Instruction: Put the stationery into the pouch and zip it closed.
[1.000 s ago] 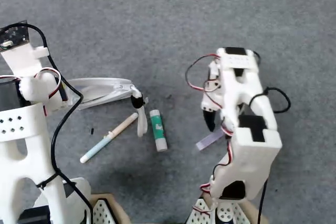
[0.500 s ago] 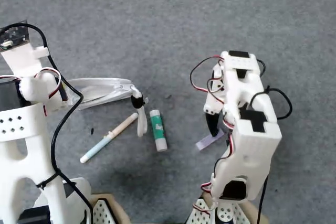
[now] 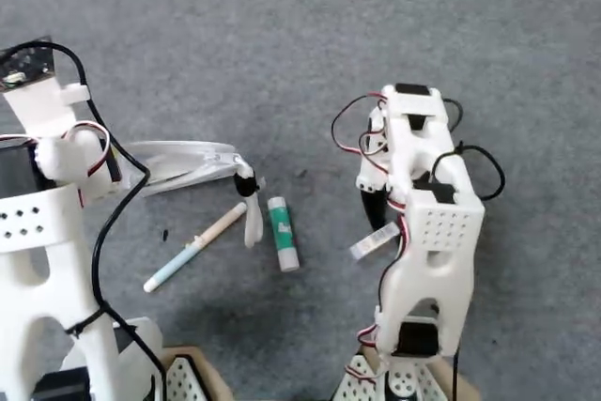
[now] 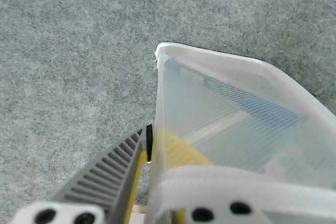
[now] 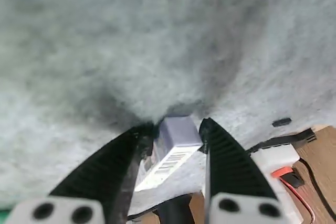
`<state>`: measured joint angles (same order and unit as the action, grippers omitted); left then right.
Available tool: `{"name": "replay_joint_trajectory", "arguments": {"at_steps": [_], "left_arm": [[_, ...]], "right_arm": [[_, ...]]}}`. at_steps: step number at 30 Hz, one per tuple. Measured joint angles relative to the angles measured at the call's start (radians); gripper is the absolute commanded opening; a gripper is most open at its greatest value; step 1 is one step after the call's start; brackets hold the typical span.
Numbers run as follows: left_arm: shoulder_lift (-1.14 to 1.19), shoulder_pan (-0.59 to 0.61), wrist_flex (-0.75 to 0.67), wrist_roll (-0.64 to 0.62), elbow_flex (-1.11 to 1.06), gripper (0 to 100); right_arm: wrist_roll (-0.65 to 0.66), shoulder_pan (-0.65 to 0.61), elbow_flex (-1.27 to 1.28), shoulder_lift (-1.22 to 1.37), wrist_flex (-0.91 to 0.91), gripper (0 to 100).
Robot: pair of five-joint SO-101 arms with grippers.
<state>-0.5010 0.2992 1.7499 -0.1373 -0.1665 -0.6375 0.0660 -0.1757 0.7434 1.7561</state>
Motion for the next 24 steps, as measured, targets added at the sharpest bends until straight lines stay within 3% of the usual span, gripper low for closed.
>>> {"name": "replay_joint_trajectory", "arguments": {"at_steps": [12, 18, 24], "left_arm": [[0.000, 0.000, 0.000, 0.000, 0.000, 3], [0.000, 0.000, -0.014, 0.002, 0.000, 3], [0.000, 0.000, -0.015, 0.002, 0.000, 3]], "right_arm": [[0.006, -0.005, -0.046, 0.002, 0.002, 16.8], [0.100, -0.005, -0.077, 0.002, 0.002, 0.8], [0.196, -0.005, -0.117, 0.002, 0.000, 1.2]]}}
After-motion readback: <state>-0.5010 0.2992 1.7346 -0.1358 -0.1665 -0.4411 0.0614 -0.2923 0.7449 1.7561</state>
